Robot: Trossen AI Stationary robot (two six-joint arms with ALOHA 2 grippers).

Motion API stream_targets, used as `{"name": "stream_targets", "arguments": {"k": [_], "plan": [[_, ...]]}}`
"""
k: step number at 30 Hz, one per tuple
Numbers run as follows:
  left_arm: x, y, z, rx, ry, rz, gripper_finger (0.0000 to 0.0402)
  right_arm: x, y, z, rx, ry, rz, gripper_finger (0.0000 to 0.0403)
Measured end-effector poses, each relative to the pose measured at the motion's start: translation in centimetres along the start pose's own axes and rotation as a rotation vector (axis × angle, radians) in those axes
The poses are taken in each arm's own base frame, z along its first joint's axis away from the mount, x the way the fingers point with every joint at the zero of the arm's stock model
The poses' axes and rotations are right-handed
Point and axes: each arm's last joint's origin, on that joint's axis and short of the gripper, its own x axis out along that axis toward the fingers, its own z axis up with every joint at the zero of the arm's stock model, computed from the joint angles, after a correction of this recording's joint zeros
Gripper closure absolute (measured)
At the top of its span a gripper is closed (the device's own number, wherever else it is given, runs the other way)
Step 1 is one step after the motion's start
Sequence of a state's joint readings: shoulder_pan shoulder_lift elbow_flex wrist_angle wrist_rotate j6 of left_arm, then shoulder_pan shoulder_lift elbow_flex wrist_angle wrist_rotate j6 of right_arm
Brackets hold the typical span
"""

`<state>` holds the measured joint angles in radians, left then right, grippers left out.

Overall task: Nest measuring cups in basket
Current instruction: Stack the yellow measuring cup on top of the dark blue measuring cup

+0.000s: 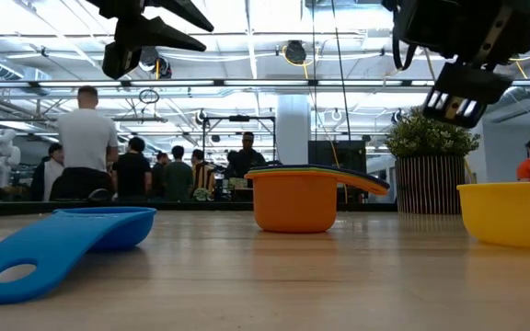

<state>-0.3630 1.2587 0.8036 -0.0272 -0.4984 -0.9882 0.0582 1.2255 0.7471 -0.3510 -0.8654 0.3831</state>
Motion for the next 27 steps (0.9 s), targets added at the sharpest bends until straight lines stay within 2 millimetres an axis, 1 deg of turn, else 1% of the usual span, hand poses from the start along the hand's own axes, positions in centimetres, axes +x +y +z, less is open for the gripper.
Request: {"name": "stream_targets", "arguments": {"k": [3, 6, 11, 14, 19, 27], "plan": [[0.0, 0.0, 0.0, -0.001, 0.0, 0.0, 0.0295, -0.1, -0.2, -0.4, -0.061, 0.027, -0.013, 0.0192], [0.0, 0.0, 0.0, -0.001, 0.001, -0.002, 0.0295, -0.3, -0.5, -0.5, -0.089, 0.036, -0.028, 0.0204], [-0.2, -0.2, -0.3, 0.003, 0.009, -0.012, 0.0295, -1.1, -1.4, -0.7, -0.142, 0.029, -0.106, 0.0228], [-0.3, -0.3, -0.5, -0.007, 0.015, -0.018, 0.0295, -1.5, -2.3, -0.5, -0.159, 0.017, -0.139, 0.0235], [-0.5, -0.6, -0.9, -0.021, 0.029, -0.032, 0.0295, -1.2, -4.1, -0.3, -0.135, 0.051, -0.149, 0.0229], [-0.9, -1.0, -1.5, -0.042, 0.049, -0.052, 0.0295, 0.5, -6.7, -0.5, -0.139, 0.149, -0.14, 0.021]]}}
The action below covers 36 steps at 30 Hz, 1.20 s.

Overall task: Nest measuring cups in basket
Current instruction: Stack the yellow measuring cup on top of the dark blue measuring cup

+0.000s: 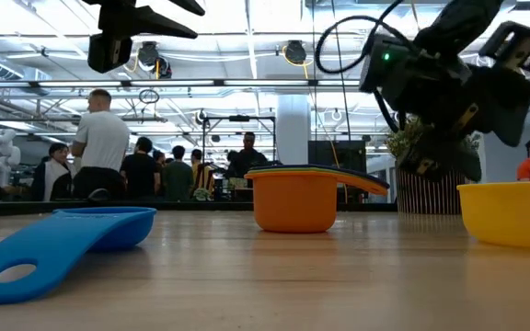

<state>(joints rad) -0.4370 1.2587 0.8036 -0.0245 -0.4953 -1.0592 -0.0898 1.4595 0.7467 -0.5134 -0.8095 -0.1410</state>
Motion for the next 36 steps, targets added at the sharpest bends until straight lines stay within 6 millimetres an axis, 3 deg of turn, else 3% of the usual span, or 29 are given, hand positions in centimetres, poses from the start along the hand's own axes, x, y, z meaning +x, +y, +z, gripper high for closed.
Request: {"name": "stream_targets", "arguments": {"k": [19, 31, 36], "plan": [[-0.2, -0.1, -0.3, 0.017, 0.012, -0.004, 0.0295, 1.4, -1.3, -0.9, -0.016, 0.106, 0.026, 0.0208], [-0.2, -0.1, -0.3, 0.012, 0.012, -0.006, 0.0295, 1.6, -1.1, -0.9, -0.072, 0.116, 0.031, 0.0259], [-0.2, -0.2, -0.4, 0.005, 0.03, -0.018, 0.0295, 2.6, -1.4, -1.3, -0.05, 0.167, 0.047, 0.0273]]}}
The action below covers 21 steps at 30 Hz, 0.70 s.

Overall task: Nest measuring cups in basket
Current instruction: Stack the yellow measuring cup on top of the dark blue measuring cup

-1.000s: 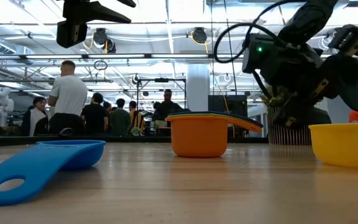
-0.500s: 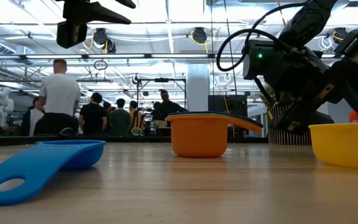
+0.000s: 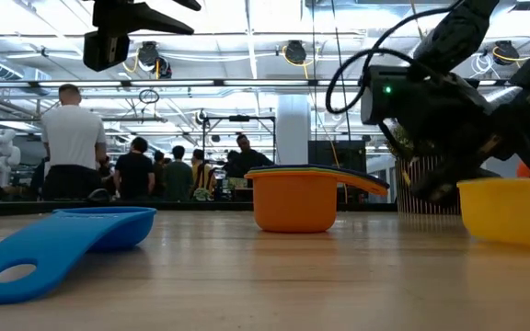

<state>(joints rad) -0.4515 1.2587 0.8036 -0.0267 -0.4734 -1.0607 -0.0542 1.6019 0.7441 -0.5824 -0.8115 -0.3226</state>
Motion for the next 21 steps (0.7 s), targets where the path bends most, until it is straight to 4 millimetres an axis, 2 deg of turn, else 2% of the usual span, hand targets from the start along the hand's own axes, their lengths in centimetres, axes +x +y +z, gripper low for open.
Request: {"name": "stream_targets", "arguments": {"k": [4, 9, 15, 21], "plan": [[0.0, 0.0, 0.0, -0.009, 0.001, -0.003, 0.0295, 1.0, -0.2, -0.1, 0.022, 0.044, 0.018, 0.0313], [0.0, -0.1, 0.0, -0.013, -0.002, -0.009, 0.0295, 1.5, 0.1, -0.1, 0.045, 0.065, 0.018, 0.0391], [0.0, -0.1, 0.0, -0.012, -0.009, -0.004, 0.0295, 0.5, 1.3, 0.2, 0.105, 0.029, -0.024, 0.0399], [0.0, -0.2, 0.2, 0.001, -0.042, -0.009, 0.0295, -1.5, 3.8, 0.6, 0.164, -0.078, -0.037, 0.0401]]}}
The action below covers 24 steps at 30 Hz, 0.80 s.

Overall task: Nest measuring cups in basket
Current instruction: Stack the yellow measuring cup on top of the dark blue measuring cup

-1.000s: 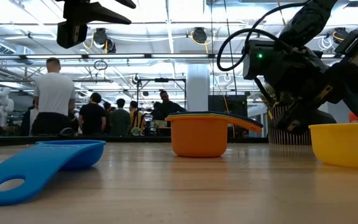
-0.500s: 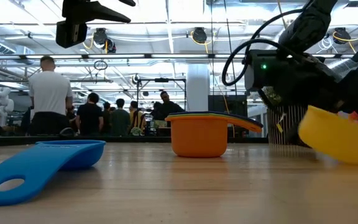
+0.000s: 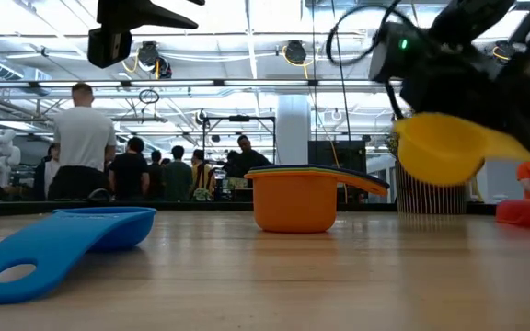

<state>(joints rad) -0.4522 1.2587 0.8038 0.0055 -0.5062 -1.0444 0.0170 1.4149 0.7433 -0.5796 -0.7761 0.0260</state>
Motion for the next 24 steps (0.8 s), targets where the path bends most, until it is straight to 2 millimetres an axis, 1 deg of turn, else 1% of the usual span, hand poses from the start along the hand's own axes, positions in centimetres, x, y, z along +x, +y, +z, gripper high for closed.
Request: {"name": "stream_targets", "arguments": {"k": [5, 11, 16, 20, 24], "plan": [[-0.1, -0.4, 0.5, 0.014, -0.025, 0.003, 0.0287, -1.6, 2.4, 0.0, 0.046, -0.116, -0.031, 0.0402], [0.1, -0.6, 1.6, -0.043, -0.048, 0.022, 0.0246, -2.6, 5.2, 0.4, 0.09, -0.264, 0.015, 0.0402], [0.6, 0.0, 2.6, -0.143, -0.067, 0.04, 0.0199, -2.5, 7.0, 0.9, 0.133, -0.373, 0.013, 0.0402], [1.1, 0.5, 3.4, -0.281, 0.009, 0.008, 0.0165, -2.1, 7.8, 1.1, 0.191, -0.408, 0.024, 0.0402], [1.4, 0.8, 3.8, -0.377, 0.07, -0.017, 0.0146, -1.8, 8.2, 1.3, 0.233, -0.415, 0.055, 0.0403]]}}
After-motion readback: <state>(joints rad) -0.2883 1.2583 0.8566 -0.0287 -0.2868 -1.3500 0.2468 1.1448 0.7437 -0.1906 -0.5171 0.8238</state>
